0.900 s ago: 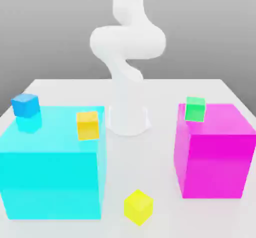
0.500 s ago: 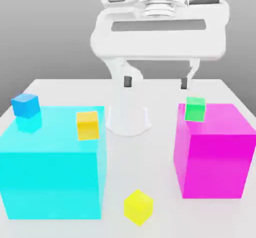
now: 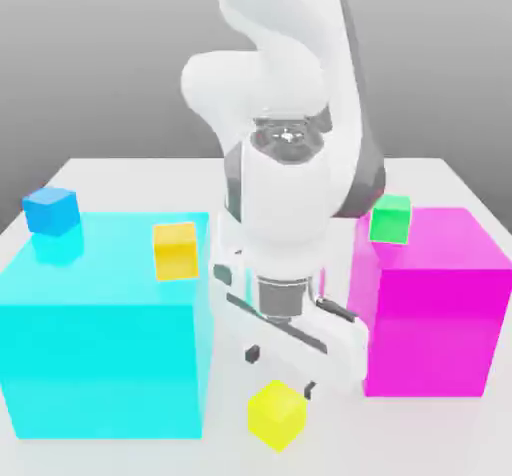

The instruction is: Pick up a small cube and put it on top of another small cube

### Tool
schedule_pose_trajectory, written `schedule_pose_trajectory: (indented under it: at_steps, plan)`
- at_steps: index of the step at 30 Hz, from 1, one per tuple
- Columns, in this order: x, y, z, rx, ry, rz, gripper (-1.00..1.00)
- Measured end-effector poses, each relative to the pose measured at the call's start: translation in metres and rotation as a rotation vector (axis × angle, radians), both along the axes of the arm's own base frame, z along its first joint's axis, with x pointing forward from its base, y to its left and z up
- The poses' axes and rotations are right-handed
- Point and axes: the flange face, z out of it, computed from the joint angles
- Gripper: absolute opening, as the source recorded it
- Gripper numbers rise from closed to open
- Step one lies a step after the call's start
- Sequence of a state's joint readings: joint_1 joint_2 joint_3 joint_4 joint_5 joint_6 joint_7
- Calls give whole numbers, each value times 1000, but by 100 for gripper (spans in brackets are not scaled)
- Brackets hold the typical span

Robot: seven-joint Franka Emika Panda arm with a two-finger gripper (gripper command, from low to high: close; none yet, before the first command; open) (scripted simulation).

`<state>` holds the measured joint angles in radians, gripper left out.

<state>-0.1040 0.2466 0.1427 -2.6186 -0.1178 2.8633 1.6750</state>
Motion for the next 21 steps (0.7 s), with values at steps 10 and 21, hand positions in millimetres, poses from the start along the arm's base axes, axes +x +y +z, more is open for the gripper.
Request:
schedule_pose_trajectory:
  at_steps: [10, 21]
  plan:
    - [-1, 0, -32, -2, 0, -2, -100]
    - [46, 17, 74, -56, -17, 227, -100]
